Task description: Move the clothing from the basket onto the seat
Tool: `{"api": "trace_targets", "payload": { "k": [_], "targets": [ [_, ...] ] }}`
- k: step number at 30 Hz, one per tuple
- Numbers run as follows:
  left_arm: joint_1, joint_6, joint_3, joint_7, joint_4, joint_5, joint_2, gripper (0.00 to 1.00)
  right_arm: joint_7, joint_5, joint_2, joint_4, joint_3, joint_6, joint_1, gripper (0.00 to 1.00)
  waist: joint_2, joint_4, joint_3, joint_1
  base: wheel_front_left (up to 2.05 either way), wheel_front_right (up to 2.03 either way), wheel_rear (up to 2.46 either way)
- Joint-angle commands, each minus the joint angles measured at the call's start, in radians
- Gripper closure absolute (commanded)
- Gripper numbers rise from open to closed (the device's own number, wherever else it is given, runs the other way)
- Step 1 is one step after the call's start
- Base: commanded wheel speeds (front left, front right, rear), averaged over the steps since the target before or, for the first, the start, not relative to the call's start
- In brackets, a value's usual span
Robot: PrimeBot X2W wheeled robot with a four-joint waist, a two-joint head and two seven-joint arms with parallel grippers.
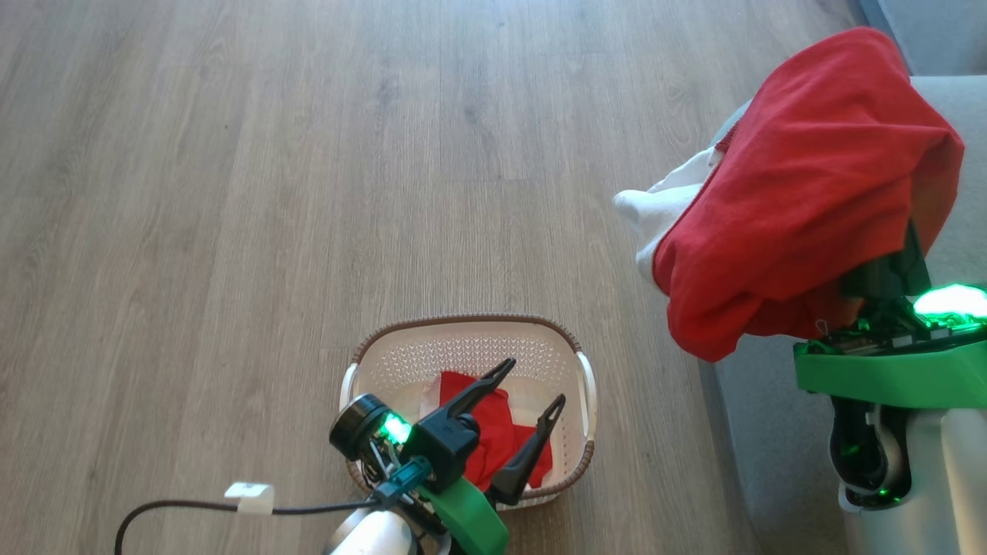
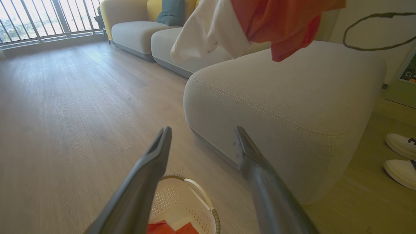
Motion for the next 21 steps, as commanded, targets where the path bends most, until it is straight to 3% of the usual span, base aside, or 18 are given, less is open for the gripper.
{"api": "trace_targets", "payload": {
  "k": [1,12,21],
  "targets": [
    [-0.010,-0.001,0.036,-0.005,-0.037,0.001,0.000,0.00,-0.002,-0.006,0.006,-0.034,0.017,0.000,-0.032,1.00,0.0000,-0.002,0.001,0.0000,0.00,0.00,0.00],
    [-0.017,-0.001,0.037,-0.005,-0.046,-0.001,-0.004,0.00,-0.002,-0.003,0.006,-0.026,-0.008,0.000,-0.039,1.00,0.0000,-0.071,0.020,0.0000,0.00,0.00,0.00],
    [-0.035,-0.001,0.037,-0.005,-0.053,0.003,0.003,0.00,-0.002,-0.004,0.006,-0.032,-0.022,0.000,-0.056,1.00,0.0000,-0.203,0.055,0.0000,0.00,0.00,0.00]
  ]
}}
